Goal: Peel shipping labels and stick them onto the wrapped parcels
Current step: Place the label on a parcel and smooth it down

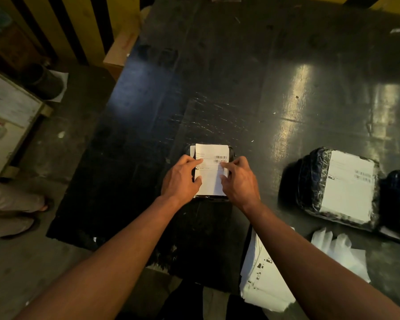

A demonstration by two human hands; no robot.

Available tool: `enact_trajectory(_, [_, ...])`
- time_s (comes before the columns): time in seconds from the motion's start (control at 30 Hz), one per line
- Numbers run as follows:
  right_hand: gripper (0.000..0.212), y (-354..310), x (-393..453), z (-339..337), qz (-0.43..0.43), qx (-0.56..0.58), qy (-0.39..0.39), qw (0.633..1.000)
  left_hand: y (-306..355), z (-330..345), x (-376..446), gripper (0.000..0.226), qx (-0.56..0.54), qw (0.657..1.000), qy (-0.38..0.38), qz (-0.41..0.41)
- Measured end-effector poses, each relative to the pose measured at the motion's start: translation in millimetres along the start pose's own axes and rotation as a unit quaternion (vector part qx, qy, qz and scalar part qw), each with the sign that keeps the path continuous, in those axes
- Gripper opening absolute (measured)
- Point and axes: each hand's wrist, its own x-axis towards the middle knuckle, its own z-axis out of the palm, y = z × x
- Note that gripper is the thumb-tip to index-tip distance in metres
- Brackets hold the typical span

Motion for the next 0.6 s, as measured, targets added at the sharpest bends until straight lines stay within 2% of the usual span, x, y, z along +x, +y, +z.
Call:
enact_trajectory(0.2, [0.047, 13, -4, 4, -0.043, -0.1, 0.042, 0.993, -13, -5, -4, 0.061, 0.092, 0.995, 0.024, 0.005])
enact_trajectory(0.3, [0.048, 23, -11, 4, -0.094, -0.156, 0.052, 0.982, -22, -5, -10, 0.059, 0.146, 0.986, 0.036, 0.07])
enact_trajectory(0.43, [0.061, 29, -9, 7, -0.194, -0.223, -0.008, 0.955, -23, 1, -13, 0.053, 0.158, 0.976, -0.004, 0.149])
enact_trajectory(0.6, [0.076, 24, 11, 7, -0.215, -0.245, -0.091, 0.941, -23, 6, -14, 0.055, 0.149, 0.979, -0.015, 0.142])
